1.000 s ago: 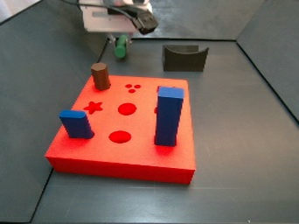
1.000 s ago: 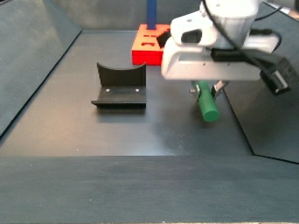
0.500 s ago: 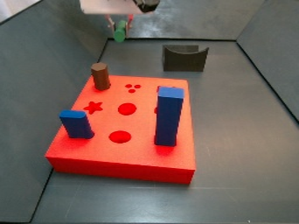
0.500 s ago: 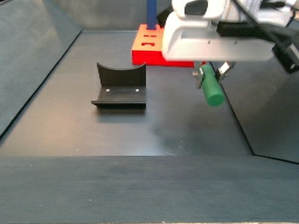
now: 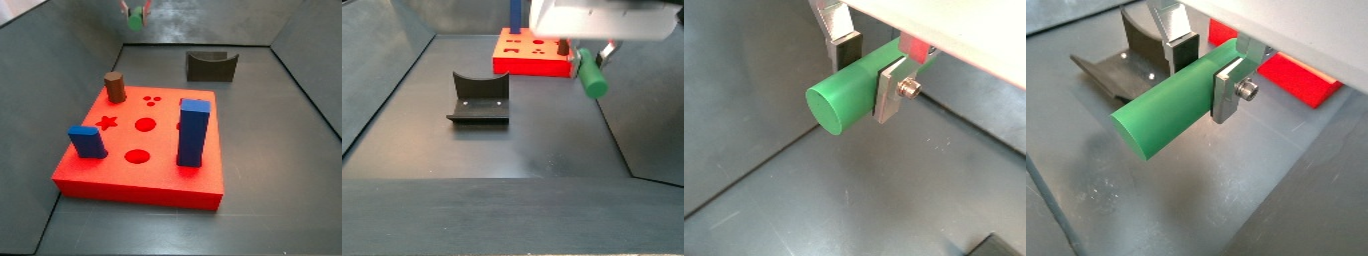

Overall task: Pick up the round object. Move up. Place the round object on the fixture. Regrasp the round object. Move to above the board. Insert the round object.
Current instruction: Place the round object on the fixture.

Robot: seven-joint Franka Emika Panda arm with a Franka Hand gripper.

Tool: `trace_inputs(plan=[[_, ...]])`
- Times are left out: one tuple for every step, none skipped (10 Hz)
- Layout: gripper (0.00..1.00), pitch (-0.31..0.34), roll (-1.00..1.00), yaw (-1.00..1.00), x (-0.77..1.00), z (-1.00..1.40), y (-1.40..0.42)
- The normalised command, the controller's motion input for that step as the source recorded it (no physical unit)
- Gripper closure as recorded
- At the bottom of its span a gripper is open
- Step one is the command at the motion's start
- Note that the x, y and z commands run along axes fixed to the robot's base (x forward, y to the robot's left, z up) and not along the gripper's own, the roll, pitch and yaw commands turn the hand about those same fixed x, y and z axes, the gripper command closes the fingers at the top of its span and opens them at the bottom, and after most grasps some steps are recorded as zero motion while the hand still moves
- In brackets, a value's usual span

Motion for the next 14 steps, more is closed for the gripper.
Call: trace_inputs(plan=[[1.0, 0.071, 0.11, -0.01, -0.03, 0.95, 0.01], [1.0, 0.077, 0.11, 0.0, -0.03, 0.81, 0.01], [1.0, 0.082, 0.1, 0.01, -0.02, 0.62, 0.01], [1.0, 0.088, 0.1, 0.01, -0.01, 0.52, 0.01], [1.0, 0.099, 0.09, 0.02, 0.0, 0.28, 0.01], [1.0, 0.101, 0.08, 0.02, 0.0, 0.18, 0.01], [1.0, -0.279, 0.04, 0.02, 1.0, 0.07, -0.3], [1.0, -0.268, 0.03, 0.02, 1.0, 0.05, -0.3], [1.0, -0.197, 0.01, 0.02, 1.0, 0.04, -0.27], [1.0, -0.149, -0.01, 0.02, 1.0, 0.04, -0.25], [1.0, -0.07, -0.03, 0.01, 1.0, 0.03, -0.23], [1.0, -0.033, -0.04, 0.01, 1.0, 0.02, -0.21], [1.0, -0.007, -0.05, 0.01, 1.0, 0.01, -0.18], [1.0, 0.002, -0.05, 0.01, 1.0, 0.01, -0.17]])
